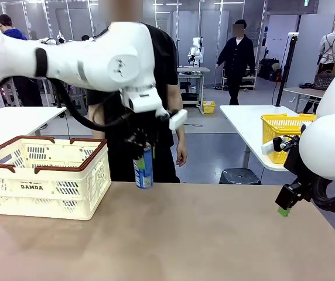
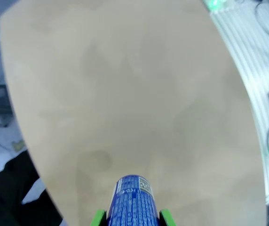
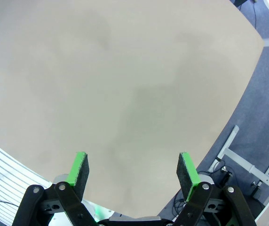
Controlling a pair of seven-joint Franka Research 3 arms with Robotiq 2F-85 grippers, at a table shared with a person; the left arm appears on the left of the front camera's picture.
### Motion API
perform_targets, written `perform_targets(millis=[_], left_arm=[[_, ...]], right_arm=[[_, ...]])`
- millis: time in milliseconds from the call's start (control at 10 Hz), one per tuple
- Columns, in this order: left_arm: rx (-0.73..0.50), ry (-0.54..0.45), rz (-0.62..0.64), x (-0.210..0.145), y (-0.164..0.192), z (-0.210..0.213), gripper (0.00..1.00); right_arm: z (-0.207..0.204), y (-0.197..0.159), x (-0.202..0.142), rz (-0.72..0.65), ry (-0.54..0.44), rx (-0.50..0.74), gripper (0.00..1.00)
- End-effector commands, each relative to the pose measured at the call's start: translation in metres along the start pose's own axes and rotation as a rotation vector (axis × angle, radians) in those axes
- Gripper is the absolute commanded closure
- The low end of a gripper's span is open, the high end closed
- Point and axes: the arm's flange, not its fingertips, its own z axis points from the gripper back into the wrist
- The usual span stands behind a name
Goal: Place the drinks into the Shopping basket.
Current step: Pick up one drink and place it into the Shopping basket.
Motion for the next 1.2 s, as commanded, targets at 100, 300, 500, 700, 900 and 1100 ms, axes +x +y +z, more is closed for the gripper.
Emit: perform_targets(millis=[100, 300, 500, 700, 900, 1100], left_arm=[[0.074, 0.061, 0.115, -0.042, -0.024, 0.062, 0.87], [0.114, 0.053, 0.296, -0.084, -0.039, 0.087, 0.87], [0.185, 0.018, 0.454, -0.127, -0.059, 0.100, 0.87], [0.171, 0.025, 0.586, -0.161, -0.068, 0.106, 0.87], [0.179, -0.004, 0.611, -0.188, -0.071, 0.110, 0.87], [0.141, 0.032, 0.600, -0.190, -0.066, 0.111, 0.87]], right_arm=[[0.000, 0.000, 0.000, 0.001, 0.002, 0.002, 0.06], [0.000, 0.000, 0.000, 0.001, 0.002, 0.002, 0.06], [0.000, 0.000, 0.000, 0.001, 0.002, 0.002, 0.06], [0.000, 0.000, 0.000, 0.001, 0.002, 0.002, 0.06], [0.000, 0.000, 0.000, 0.001, 0.002, 0.002, 0.06], [0.000, 0.000, 0.000, 0.001, 0.002, 0.002, 0.06]])
